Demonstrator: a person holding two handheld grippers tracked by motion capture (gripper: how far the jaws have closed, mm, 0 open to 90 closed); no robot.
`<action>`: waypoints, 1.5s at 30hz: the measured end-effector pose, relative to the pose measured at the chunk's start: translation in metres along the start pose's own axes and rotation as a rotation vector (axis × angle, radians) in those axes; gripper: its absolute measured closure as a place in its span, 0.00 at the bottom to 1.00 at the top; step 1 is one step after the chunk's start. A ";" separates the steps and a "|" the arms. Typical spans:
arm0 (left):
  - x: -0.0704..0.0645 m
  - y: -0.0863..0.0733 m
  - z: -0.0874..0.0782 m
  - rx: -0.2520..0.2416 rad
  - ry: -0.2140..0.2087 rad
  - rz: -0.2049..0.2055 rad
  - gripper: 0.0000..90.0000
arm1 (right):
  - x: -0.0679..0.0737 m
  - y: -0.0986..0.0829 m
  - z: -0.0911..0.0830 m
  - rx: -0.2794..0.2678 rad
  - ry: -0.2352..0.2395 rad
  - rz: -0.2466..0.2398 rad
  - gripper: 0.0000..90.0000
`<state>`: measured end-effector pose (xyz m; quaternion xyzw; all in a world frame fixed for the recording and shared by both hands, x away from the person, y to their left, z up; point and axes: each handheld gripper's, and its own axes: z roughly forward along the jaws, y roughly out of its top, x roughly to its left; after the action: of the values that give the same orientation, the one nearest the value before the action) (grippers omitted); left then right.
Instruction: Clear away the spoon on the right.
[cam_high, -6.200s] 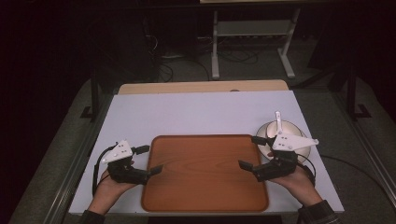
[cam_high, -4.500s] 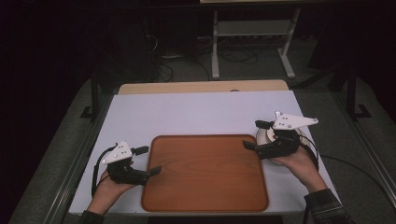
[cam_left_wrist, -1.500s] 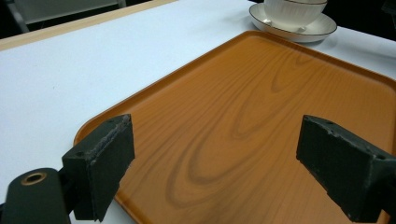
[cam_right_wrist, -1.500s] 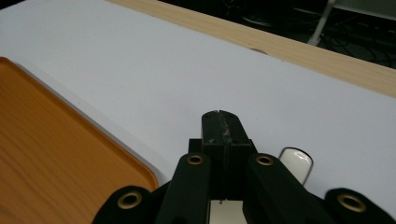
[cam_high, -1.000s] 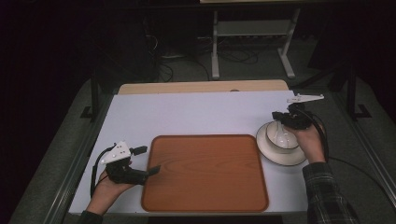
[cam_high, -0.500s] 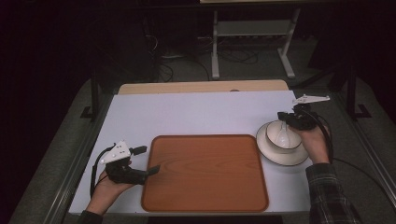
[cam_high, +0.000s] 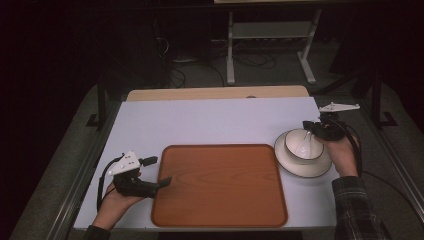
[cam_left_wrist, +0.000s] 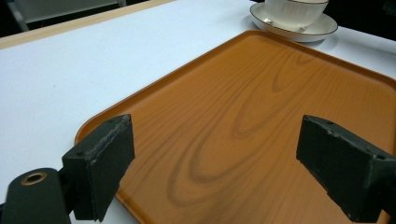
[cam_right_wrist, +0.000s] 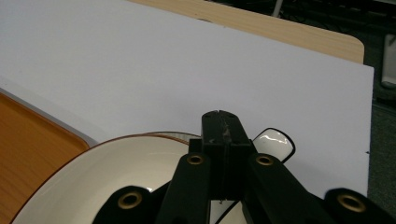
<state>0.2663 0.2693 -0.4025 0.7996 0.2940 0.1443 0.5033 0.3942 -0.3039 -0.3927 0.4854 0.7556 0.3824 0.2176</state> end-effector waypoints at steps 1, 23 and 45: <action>0.000 0.000 0.000 0.001 0.000 -0.001 0.12 | 0.000 0.000 0.000 0.001 -0.004 0.000 1.00; 0.000 0.001 0.001 0.000 -0.005 0.001 0.12 | -0.013 -0.014 -0.019 0.019 -0.051 0.026 1.00; 0.000 0.002 0.001 -0.002 -0.005 0.004 0.12 | -0.008 -0.033 -0.046 0.030 -0.066 0.026 1.00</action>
<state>0.2676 0.2679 -0.4011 0.8000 0.2908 0.1437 0.5047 0.3465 -0.3359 -0.3907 0.5108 0.7472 0.3576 0.2299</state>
